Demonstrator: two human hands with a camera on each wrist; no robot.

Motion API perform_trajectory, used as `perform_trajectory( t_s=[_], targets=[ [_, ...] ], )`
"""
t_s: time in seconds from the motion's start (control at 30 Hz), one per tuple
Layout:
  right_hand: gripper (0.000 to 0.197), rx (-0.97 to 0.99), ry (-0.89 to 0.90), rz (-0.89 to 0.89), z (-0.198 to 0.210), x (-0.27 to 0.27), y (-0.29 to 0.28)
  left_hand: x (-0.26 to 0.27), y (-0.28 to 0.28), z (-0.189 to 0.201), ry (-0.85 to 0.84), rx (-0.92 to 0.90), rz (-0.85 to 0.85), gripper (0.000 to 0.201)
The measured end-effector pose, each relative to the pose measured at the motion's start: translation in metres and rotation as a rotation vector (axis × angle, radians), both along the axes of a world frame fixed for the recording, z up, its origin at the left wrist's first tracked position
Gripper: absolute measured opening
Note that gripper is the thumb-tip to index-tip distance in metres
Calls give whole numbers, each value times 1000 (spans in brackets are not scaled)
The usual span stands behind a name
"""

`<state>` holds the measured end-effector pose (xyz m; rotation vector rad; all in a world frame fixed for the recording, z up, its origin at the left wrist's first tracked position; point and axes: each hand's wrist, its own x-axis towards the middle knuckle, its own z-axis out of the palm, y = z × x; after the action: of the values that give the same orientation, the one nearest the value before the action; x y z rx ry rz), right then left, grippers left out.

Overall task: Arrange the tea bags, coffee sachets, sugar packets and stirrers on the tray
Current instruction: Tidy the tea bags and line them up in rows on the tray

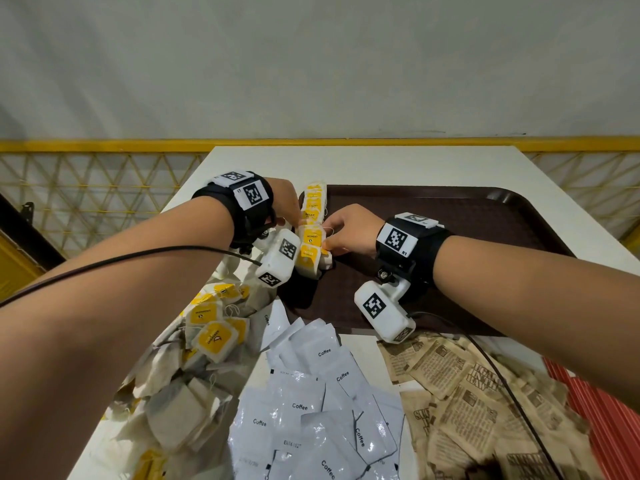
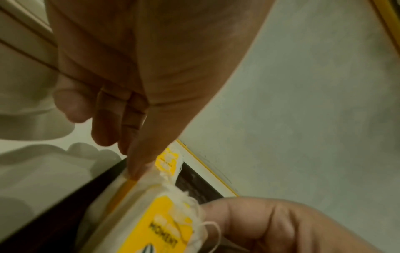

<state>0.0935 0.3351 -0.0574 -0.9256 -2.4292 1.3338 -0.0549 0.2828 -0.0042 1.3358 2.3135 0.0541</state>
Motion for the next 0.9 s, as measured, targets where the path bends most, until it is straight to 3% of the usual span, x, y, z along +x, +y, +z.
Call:
perform_trajectory(
  t_s=[0.17,0.33,0.63,0.9],
  targets=[
    [9,-32,-7,-13,1,1,-1,1,6,1,58,-1,-22,33],
    [24,-118,9,-54,-1,-4,-1,6,7,1,99,12,-54,33],
    [32,-99,-65,-35,2,-9,-3,-2,-12,16,-126,63,13,17],
    [25,-138,-30,-70,3,-11,-8,2,-14,6,-110,87,-33,16]
  ],
)
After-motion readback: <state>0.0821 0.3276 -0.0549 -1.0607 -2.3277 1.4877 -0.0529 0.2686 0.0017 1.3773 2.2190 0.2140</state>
